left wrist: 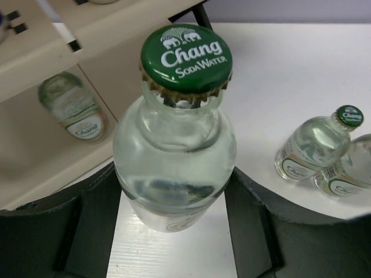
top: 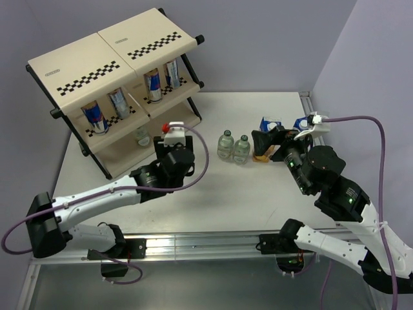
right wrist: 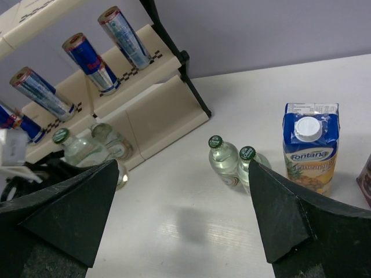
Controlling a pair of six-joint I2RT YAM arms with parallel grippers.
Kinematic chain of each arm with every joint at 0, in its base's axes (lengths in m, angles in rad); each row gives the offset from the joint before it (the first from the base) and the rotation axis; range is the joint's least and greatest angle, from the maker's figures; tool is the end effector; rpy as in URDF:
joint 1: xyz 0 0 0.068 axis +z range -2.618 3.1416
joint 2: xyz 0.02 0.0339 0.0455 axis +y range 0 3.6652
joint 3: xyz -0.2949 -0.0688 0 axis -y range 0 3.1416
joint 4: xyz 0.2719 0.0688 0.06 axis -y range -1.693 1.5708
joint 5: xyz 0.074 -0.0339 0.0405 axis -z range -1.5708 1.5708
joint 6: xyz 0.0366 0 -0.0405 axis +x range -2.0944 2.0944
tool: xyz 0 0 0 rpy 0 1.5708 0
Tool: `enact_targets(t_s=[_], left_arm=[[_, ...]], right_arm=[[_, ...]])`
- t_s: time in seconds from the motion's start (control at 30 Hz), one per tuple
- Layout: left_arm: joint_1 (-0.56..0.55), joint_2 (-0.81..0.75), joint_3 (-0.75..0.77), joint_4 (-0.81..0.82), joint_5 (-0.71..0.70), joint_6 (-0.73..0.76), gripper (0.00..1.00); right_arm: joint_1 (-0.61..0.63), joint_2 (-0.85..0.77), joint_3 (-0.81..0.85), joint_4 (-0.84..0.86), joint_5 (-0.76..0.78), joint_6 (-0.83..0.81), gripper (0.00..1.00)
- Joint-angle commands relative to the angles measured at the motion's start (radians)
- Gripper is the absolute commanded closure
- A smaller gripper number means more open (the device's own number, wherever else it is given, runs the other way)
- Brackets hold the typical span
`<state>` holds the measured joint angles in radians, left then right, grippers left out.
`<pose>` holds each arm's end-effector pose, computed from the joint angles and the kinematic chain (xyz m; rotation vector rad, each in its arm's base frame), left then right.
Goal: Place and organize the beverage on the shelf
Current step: Adjust the drink.
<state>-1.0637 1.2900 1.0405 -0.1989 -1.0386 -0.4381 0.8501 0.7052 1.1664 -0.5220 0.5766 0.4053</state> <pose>0.1733 -0.2469 0.3477 -0.0577 1.7917 -0.0186 0.0920 0.0745 0.4730 0.0818 1.6426 0.4952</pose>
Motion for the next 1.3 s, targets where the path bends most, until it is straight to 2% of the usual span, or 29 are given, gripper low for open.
enact_targets(t_s=[0.0, 0.13, 0.33, 0.73, 0.97, 1.27], left_arm=[[0.013, -0.139, -0.052, 0.340, -0.106, 0.013, 1.00], [0.074, -0.220, -0.190, 0.415, -0.074, 0.006, 1.00], [0.156, -0.304, -0.333, 0.420, -0.092, -0.071, 1.00], [0.208, -0.285, -0.526, 0.501, -0.198, -0.195, 1.00], [0.292, -0.224, -0.576, 0.585, -0.178, -0.214, 1.00], [0.428, -0.189, -0.603, 0.707, -0.106, -0.159, 1.00]], right_arm=[[-0.005, 0.020, -0.014, 0.042, 0.011, -0.017, 0.00], [-0.005, 0.053, -0.019, 0.051, -0.006, -0.023, 0.00], [-0.005, 0.062, -0.036, 0.076, -0.018, -0.039, 0.00], [-0.005, 0.086, -0.057, 0.126, -0.037, -0.063, 0.00], [-0.003, 0.091, -0.066, 0.162, -0.032, -0.088, 0.00], [-0.005, 0.077, -0.094, 0.200, -0.032, -0.111, 0.00]])
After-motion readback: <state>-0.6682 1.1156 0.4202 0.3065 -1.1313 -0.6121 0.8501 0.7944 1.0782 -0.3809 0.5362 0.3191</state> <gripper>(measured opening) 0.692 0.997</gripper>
